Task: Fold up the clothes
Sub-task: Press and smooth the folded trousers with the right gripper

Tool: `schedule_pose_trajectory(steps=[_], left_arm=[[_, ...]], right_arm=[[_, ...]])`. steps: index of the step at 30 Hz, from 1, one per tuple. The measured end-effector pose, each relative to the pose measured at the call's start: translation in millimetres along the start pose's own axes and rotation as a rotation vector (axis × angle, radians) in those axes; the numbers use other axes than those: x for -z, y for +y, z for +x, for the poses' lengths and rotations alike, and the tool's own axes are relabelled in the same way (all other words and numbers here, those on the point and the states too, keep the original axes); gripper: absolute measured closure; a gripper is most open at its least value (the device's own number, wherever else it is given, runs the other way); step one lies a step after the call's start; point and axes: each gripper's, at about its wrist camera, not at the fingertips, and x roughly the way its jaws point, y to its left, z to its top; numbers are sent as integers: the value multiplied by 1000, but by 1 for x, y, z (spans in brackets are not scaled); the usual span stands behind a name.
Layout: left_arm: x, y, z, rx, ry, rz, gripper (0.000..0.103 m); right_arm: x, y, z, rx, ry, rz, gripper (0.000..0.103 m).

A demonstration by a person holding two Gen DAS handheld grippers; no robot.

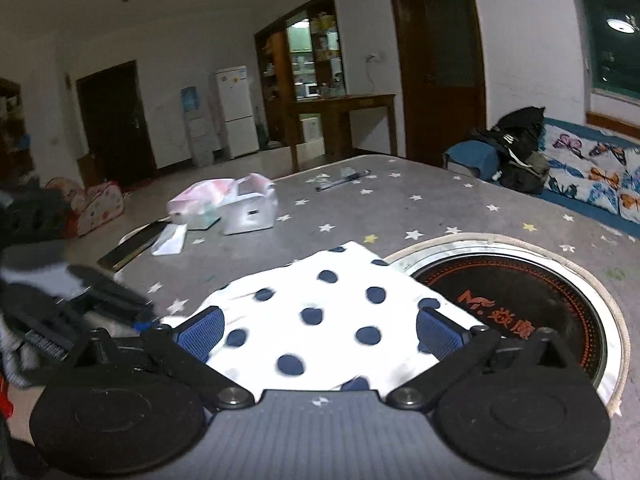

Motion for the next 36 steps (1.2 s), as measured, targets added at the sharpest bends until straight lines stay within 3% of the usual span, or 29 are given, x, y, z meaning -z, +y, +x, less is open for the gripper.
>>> schedule_pose_trajectory(steps=[11,21,28,36], left_arm=[[3,-1,1,9,2,-14,59],[4,1,3,9,6,-22,59],[6,-1,3,13,0,-23,52],[6,-1,4,27,-6,-31,47]], right_arm=[[5,-37,57,29,73,123,0],[20,-71,66,31,81,239,0],[5,-62,62,65,52,192,0],[-6,-29,75,-86,98,103,0]])
